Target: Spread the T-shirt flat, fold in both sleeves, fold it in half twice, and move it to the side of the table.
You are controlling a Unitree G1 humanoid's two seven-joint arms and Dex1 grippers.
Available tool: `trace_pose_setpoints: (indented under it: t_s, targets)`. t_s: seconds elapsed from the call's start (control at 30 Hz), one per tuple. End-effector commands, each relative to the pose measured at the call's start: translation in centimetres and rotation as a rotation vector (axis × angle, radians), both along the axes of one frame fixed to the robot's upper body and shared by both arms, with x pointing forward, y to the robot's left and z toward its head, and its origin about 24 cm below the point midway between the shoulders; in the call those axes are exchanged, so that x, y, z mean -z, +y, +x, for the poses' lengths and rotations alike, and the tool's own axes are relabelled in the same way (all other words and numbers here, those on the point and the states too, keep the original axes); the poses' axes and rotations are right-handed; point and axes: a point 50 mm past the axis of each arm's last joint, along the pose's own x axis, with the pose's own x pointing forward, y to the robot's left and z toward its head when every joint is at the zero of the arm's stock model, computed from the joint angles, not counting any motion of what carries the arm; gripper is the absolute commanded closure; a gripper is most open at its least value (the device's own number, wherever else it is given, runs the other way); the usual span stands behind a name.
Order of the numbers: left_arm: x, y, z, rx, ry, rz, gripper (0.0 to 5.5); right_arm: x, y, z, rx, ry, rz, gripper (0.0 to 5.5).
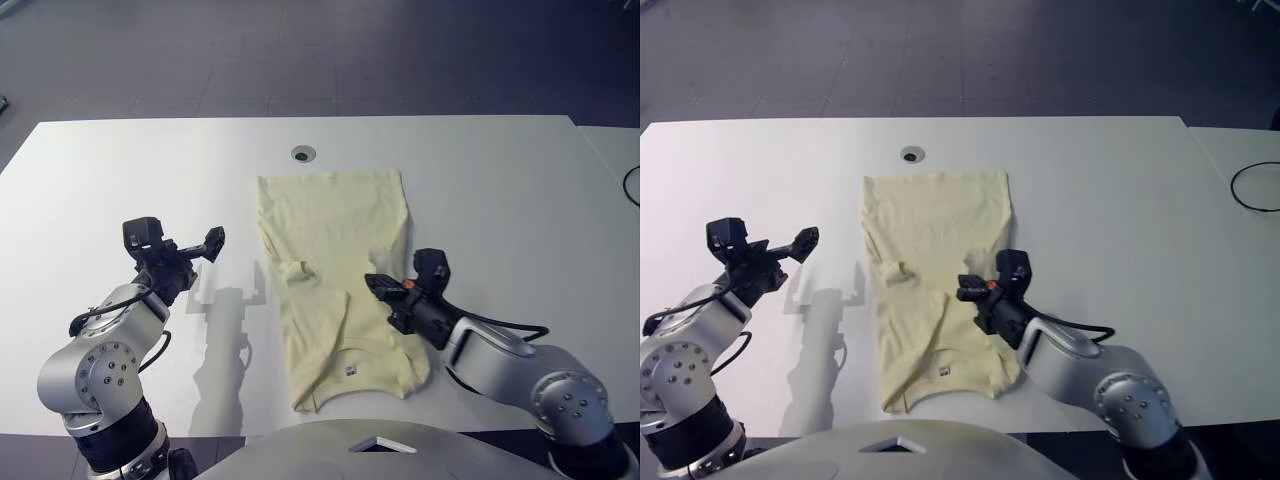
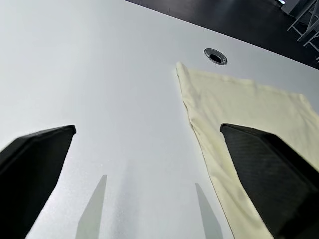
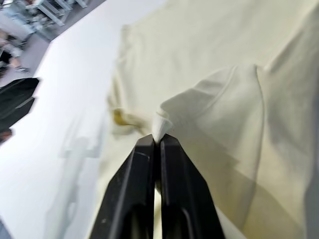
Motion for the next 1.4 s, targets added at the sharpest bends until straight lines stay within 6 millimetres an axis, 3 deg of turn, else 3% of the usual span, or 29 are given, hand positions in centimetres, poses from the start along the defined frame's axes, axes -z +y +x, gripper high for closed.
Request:
trace_pose_setpoints:
  t_s: [0.03,0.13,0.23,0.27,0.4,0.5,0.67,0.9,1.07,1.4]
  targets:
    - [0.1,-0.3,0.4,0.012,0.001,0.001,0.1,-0.7,1.6,0.3,-0.061,-0.003,0.101,4.61]
    - [0.2,-0.4,0.3,0.021,0.008,0.001,0.1,-1.9,1.3,0.5,-0.044,-0.024,0.178,4.11]
    - [0.2,-1.3,-0.3,0.159,0.024,0.025,0.1,-2.7,-0.7,1.1,-0.005,-0.084,0.134,3.56]
    - [0.0,-1.7,-0.6,0.24,0.018,0.064,0.1,-3.0,-1.9,1.6,0.013,-0.127,0.079,3.45]
    - [-0.4,-2.6,-2.5,0.587,-0.018,0.262,0.1,-4.1,-8.5,2.7,-0.045,-0.344,-0.435,2.8]
    - [0.4,-1.4,-3.9,0.768,-0.009,0.413,0.1,-3.6,-11.2,1.5,-0.234,-0.356,-0.632,2.29]
    - [2.4,-0.8,-7.1,1.165,0.055,0.52,0.1,1.5,-13.5,-3.1,-0.852,-0.269,-0.892,1.45]
    - [4.0,-1.4,-9.4,1.469,0.017,0.654,0.1,3.4,-12.6,-6.3,-1.208,-0.432,-0.905,0.32]
    - [5.8,-2.9,-10.4,1.509,-0.124,0.799,0.1,3.5,-11.6,-4.7,-1.245,-0.652,-0.969,0.12]
    - [7.5,-5.7,-12.0,1.563,-0.24,0.836,0.1,4.1,-9.6,-3.5,-1.288,-0.799,-0.933,0.12]
